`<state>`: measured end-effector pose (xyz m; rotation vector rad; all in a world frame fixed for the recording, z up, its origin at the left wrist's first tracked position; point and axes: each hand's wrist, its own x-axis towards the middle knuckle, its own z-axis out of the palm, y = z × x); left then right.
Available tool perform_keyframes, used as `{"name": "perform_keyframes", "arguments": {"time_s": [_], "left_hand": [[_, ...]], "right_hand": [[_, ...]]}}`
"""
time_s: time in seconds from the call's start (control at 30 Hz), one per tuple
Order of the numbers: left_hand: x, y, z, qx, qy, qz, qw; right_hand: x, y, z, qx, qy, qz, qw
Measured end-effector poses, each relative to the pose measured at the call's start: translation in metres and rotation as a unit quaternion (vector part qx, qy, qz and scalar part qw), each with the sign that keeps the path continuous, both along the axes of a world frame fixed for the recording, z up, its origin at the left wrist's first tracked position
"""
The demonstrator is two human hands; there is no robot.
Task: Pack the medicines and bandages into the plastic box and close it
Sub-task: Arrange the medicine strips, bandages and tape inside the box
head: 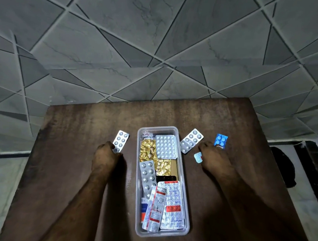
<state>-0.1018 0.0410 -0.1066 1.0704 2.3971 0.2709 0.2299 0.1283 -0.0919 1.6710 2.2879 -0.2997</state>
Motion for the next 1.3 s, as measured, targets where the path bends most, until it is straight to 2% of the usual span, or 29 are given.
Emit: {"name": "perform_keyframes", "arguments": {"time_s": [0.3,0.57,0.77,0.93,1.07,1.2,1.3], "left_hand": [[-0.004,-0.007,0.000,0.015,0.007,-0.009,1.000],[-0.008,-0.015,0.000,0.040,-0.048,0.058,0.996],[-0.009,-0.034,0.007,0.077,-0.200,0.158,0.964],[-0.012,-0.055,0.018,0.115,-0.330,0.226,0.909],[0.002,-0.060,0.045,0.157,-0.403,0.231,0.872],[0.030,-0.061,0.071,0.178,-0.413,0.178,0.875],[0.051,-0.063,0.073,0.167,-0.390,0.118,0.898]], "right_hand": [[-0.002,-0.010,0.004,0.030,-0.005,-0.001,1.000],[0.003,-0.027,0.004,0.044,0.009,-0.026,0.999],[0.010,-0.039,0.001,0.001,0.094,-0.095,0.991],[0.004,-0.049,0.014,-0.024,0.206,-0.210,0.955],[-0.015,-0.051,0.035,-0.023,0.267,-0.239,0.933],[-0.042,-0.052,0.056,-0.021,0.328,-0.232,0.916],[-0.059,-0.056,0.064,-0.026,0.330,-0.217,0.918]]}}
